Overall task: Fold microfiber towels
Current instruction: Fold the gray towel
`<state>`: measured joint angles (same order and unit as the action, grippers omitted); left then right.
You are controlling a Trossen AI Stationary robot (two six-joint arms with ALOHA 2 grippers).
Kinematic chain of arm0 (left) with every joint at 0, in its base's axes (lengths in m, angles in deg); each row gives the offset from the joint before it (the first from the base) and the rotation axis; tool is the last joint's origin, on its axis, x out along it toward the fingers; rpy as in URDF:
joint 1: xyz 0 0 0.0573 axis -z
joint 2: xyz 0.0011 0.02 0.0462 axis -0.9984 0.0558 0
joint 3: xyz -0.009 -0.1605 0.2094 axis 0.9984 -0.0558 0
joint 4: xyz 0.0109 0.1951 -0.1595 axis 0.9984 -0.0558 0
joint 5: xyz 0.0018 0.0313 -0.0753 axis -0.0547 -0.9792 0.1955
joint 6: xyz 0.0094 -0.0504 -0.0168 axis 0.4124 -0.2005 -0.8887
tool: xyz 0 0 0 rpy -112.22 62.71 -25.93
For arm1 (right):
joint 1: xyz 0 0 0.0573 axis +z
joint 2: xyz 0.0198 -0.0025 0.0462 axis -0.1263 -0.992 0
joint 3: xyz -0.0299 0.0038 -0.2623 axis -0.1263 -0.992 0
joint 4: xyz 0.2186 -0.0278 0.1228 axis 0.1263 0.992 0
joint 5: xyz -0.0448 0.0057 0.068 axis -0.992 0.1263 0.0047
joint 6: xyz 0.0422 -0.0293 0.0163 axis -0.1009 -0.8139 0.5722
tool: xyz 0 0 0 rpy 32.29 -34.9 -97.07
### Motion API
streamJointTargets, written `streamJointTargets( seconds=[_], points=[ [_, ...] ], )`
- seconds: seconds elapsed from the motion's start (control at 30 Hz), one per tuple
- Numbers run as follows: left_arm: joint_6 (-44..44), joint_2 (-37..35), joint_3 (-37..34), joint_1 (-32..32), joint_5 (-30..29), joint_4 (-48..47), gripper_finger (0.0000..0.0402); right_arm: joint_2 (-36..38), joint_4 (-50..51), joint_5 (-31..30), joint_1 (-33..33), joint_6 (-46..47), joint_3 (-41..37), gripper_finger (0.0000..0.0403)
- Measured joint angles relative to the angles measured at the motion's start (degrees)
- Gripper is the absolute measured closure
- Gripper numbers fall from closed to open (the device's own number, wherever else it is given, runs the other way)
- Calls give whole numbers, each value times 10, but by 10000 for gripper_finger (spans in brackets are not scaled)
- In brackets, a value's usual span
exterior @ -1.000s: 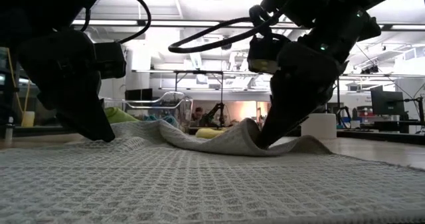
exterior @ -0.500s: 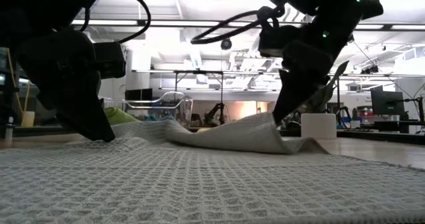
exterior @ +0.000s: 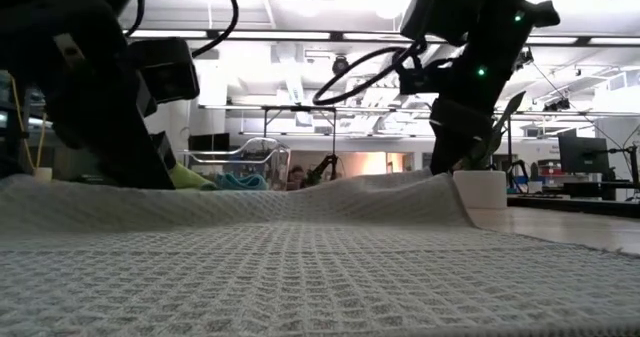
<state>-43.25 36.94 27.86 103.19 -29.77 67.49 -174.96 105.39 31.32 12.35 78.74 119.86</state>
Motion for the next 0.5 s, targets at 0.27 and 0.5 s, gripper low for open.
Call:
streamJointTargets(
  seconds=[0.27, 0.5],
  points=[
    [4, -1, 13, -29, 6, -46, 245, 1, 16, 82, -37, -30, 0, 325],
    [34, -35, 21, -83, 81, -129, 245, 51, 63, 188, -39, -36, 0, 230]
  ],
)
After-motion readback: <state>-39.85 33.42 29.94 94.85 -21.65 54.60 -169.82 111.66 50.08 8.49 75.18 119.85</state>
